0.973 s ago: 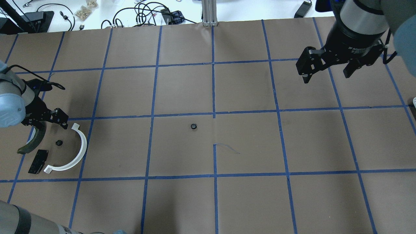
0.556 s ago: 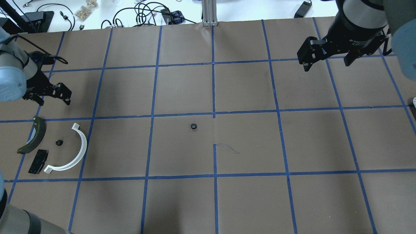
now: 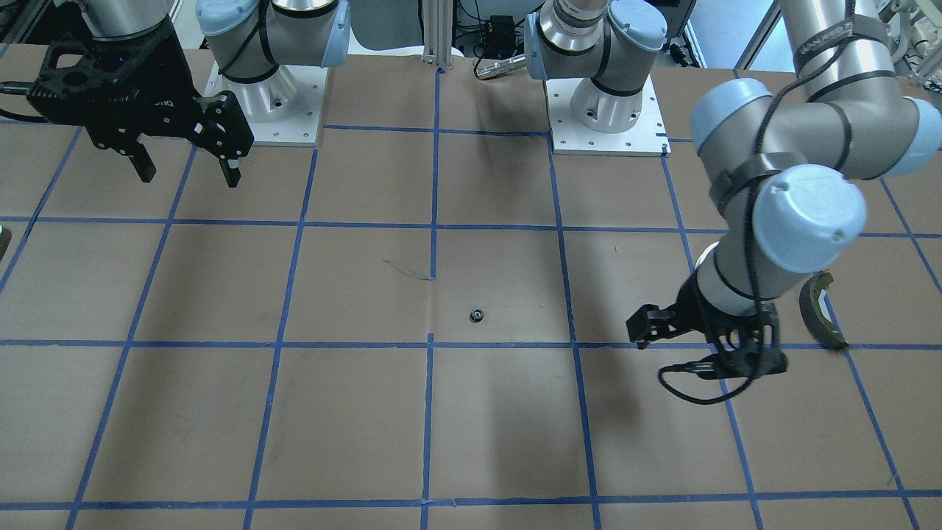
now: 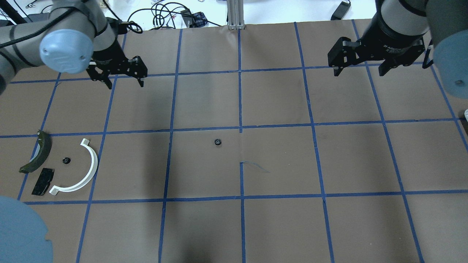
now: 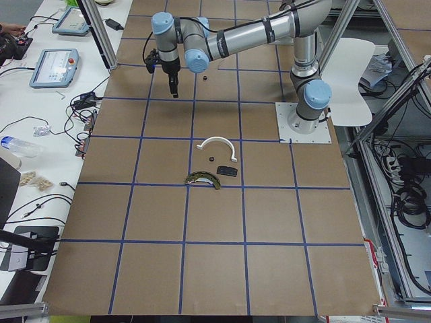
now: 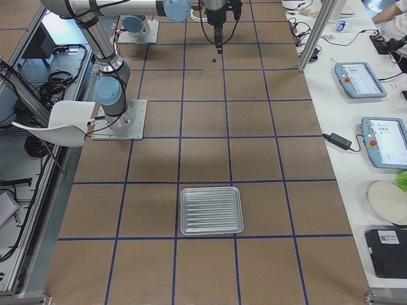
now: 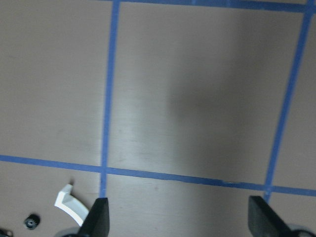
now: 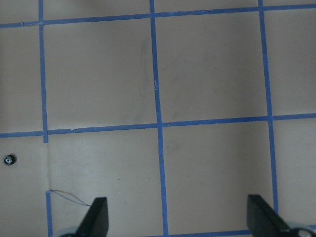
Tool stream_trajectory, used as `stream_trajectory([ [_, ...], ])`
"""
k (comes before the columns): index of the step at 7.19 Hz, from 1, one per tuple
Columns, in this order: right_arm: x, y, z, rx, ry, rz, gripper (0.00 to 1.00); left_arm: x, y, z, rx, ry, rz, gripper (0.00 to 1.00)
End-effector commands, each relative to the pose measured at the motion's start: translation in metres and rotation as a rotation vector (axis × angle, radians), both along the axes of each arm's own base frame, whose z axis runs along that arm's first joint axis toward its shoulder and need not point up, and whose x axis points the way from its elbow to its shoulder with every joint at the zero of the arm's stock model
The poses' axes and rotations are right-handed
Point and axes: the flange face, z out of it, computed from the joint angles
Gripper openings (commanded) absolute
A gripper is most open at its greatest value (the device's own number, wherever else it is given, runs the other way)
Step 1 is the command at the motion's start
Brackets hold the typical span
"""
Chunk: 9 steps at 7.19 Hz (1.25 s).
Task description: Place bearing gear from tray to pile
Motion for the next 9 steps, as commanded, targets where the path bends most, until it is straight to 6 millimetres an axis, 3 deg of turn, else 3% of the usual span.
stream_trajectory([
  [1,0.000,0.000,-0.001,0.004,-0.003,-0.003,1.00,-0.096,0.020,-0.015,0.012,0.018,-0.087,1.00],
  [3,0.002,0.002,0.000,0.001,-0.014,0.001,1.00,-0.146,0.042,-0.033,0.044,0.017,-0.156,1.00],
  [4,0.002,0.002,0.001,0.000,-0.014,0.001,1.00,-0.156,0.051,-0.051,0.068,0.072,-0.161,1.00],
  [5,0.002,0.002,0.000,0.002,-0.020,0.002,1.00,-0.158,0.054,-0.069,0.022,0.093,-0.164,1.00],
  [6,0.002,0.002,0.000,0.002,-0.021,0.002,1.00,-0.155,0.069,-0.104,0.042,0.089,-0.163,1.00],
  [7,0.002,0.003,0.000,0.002,-0.021,0.002,1.00,-0.153,0.079,-0.126,0.037,0.093,-0.160,1.00],
  [9,0.002,0.003,-0.001,0.004,-0.021,0.004,1.00,-0.155,0.085,-0.145,0.066,0.116,-0.150,1.00],
])
